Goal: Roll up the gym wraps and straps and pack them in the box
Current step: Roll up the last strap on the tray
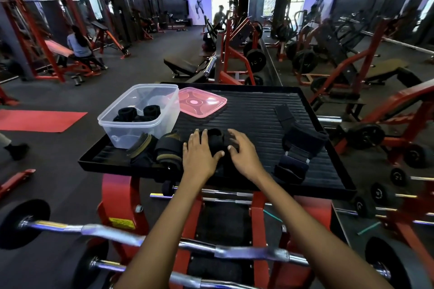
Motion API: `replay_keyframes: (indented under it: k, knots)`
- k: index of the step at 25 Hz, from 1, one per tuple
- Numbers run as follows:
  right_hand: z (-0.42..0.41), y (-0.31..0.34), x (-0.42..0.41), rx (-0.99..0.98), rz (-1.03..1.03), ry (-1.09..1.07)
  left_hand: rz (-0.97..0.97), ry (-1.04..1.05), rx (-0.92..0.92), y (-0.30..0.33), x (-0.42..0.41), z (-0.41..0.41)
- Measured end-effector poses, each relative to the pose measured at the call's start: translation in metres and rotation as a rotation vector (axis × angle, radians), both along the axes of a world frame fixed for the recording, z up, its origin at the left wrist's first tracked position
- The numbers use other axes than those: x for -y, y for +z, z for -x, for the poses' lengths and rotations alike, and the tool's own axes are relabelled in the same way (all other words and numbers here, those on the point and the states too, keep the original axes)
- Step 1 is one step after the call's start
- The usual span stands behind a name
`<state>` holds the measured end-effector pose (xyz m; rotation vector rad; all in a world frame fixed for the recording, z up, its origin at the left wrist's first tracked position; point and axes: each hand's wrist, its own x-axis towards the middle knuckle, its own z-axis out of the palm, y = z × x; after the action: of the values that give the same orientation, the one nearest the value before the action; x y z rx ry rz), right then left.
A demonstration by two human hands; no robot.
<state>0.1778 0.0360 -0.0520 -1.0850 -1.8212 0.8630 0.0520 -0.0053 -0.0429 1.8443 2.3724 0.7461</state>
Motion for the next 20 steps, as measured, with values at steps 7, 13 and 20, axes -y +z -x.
replay_keyframes:
  k: [7,13,20]
  knots:
    - [-0.104,0.045,-0.051,0.514,-0.086,-0.447,0.071,0.051,0.040,0.015,-0.018,-0.022]
    - [-0.143,0.023,-0.055,0.774,-0.051,-0.525,0.029,0.159,0.050,0.016,-0.026,-0.036]
    - [-0.140,0.037,-0.048,0.223,-0.205,-0.202,-0.396,-0.165,0.444,0.022,-0.033,-0.080]
